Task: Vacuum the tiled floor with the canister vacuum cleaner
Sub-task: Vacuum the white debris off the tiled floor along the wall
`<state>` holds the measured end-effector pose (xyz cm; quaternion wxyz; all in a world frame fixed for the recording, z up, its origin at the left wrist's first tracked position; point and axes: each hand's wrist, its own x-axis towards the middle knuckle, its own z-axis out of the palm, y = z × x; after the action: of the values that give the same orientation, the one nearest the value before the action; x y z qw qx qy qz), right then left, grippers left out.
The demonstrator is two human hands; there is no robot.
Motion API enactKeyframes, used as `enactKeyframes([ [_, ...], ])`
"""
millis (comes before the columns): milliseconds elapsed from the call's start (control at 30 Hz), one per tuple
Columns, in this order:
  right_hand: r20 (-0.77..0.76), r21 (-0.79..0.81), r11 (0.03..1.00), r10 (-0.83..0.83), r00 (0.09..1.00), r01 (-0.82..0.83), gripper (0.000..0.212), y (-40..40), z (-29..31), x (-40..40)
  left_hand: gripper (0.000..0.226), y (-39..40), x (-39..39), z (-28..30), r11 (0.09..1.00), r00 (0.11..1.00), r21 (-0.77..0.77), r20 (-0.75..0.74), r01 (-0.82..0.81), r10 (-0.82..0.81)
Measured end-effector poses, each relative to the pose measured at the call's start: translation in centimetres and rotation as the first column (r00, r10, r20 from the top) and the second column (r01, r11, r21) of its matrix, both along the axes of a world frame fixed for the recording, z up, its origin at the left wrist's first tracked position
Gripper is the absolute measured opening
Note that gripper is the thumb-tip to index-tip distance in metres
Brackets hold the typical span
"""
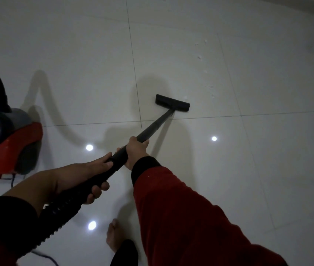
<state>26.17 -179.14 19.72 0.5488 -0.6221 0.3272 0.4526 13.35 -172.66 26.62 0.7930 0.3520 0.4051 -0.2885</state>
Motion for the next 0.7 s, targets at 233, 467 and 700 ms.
enactKeyframes([
  [233,-0.024,0.005,0.999,-0.053,0.998,0.053,0.072,-1.2,-0.1,0.2,0.051,-0.4,0.5,0.2,0.997,0.998,-0.047,-0.003,0.055,-0.055],
  [467,-0.019,-0.018,1.0,0.019,1.0,-0.019,0.072,-0.8,-1.7,4.3,0.09,-0.5,3.8,-1.6,0.995,0.998,-0.102,0.06,0.013,-0.007],
  [700,-0.028,-0.01,0.985,0.175,0.984,-0.175,0.08,0.6,-2.6,11.0,0.108,-0.1,9.4,-2.1,0.988,0.992,-0.143,0.104,-0.061,0.076],
])
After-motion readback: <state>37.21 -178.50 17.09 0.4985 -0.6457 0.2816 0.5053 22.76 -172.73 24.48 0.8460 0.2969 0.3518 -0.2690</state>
